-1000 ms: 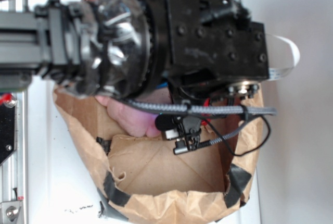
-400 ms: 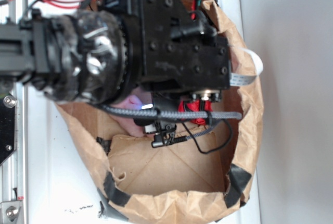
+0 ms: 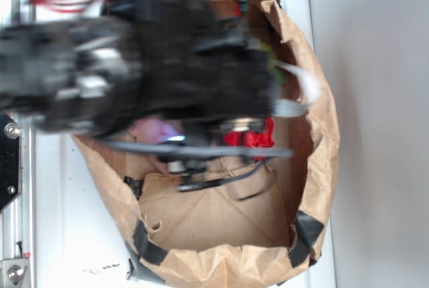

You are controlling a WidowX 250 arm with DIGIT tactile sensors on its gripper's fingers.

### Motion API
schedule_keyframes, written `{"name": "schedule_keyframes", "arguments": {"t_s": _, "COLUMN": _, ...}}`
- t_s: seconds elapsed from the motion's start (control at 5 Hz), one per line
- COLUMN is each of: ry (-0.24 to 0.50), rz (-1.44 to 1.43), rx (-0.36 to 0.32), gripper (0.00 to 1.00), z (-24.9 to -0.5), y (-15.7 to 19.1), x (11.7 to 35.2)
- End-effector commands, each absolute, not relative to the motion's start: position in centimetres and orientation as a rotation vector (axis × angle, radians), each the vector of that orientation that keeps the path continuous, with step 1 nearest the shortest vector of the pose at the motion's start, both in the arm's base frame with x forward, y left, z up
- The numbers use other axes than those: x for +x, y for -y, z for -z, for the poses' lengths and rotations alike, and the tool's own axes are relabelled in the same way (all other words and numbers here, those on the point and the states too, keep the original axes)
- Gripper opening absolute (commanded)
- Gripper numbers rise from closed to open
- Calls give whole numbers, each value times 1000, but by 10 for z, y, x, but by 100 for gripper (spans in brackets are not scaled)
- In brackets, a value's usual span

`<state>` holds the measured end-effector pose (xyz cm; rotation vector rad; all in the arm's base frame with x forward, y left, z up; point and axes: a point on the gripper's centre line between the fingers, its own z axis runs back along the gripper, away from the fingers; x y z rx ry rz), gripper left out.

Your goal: Grab the pink bunny.

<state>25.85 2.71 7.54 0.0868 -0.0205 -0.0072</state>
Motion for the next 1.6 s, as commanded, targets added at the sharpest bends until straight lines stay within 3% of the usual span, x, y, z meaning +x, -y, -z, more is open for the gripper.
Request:
{"name": "schedule_keyframes", "arguments": {"t_s": 0.0, "ry": 95, "rz": 110, "rx": 49, "gripper": 100, "z": -107, "y": -29, "x": 254}}
{"name": "schedule_keyframes", "arguments": {"t_s": 0.4, "ry": 127, "rz": 148, "rx": 50, "gripper": 100, "z": -104, "y": -22, "x": 249}}
{"name": "schedule_keyframes", "arguments": {"t_s": 0.8, "ry": 148, "rz": 197, "rx": -25, "gripper": 100, "z": -83, "y": -8, "x": 244}}
{"name": "schedule_keyframes", "arguments": {"t_s": 1.4, "ry": 129, "rz": 181, "rx": 95, "gripper": 100, "z": -48, "y": -2, "x": 264}}
